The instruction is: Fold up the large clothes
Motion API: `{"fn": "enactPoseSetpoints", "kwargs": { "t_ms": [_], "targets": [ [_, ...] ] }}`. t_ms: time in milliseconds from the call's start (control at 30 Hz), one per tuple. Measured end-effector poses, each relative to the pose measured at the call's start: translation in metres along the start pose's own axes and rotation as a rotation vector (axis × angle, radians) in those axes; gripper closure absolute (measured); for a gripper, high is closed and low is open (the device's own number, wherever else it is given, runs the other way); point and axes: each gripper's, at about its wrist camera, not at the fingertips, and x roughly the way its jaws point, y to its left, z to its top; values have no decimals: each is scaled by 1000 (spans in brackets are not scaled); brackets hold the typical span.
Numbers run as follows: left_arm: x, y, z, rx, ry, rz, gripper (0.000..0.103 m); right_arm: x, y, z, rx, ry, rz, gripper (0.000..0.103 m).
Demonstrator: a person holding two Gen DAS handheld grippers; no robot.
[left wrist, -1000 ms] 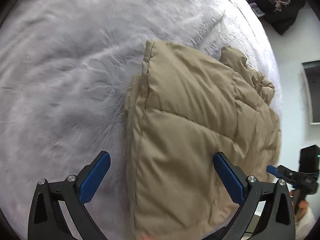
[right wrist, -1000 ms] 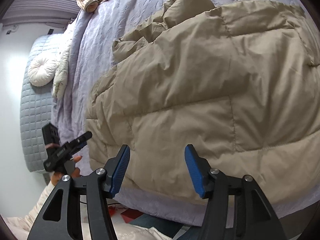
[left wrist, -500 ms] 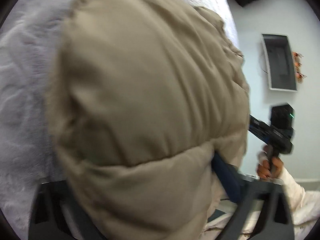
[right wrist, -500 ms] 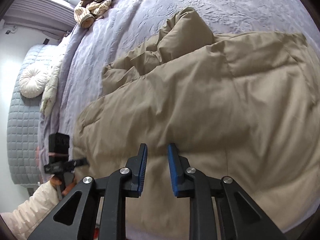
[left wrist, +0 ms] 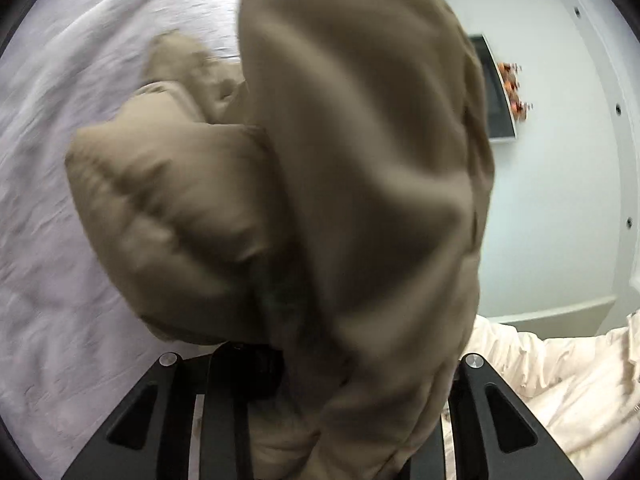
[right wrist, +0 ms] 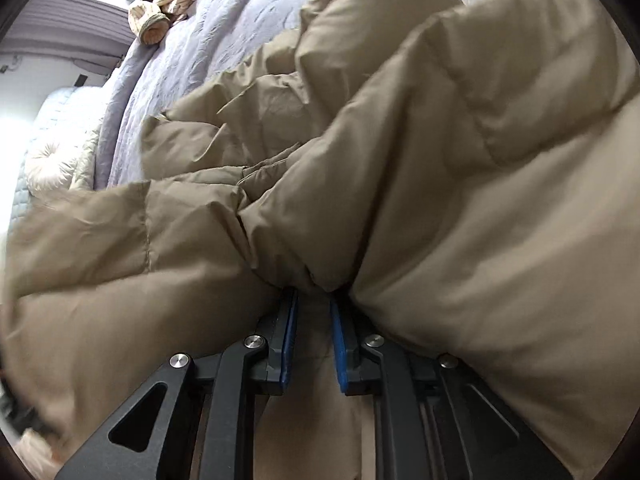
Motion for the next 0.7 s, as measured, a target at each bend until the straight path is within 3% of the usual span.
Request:
{"fn": "enactPoseSetpoints", "kwargs": {
  "t_ms": [133,233,400,567,700],
  "targets": [
    [32,-31,9,2,-5,62,71,4,-13,0,38,7,48,94],
    [41,-40,12,-10,-10,68,71,2,-19,1,53,22,76,94],
    [40,-44,10,-37,-6,103,71,-34,-18,-5,38,45,91,93],
    [40,-58,4,-52,-6,136,71,-86,-32,-49,19,40,126,93],
    [58,-87,12,-47,4,170,71,-76,-58,-95,85,104,107,93]
  ]
}}
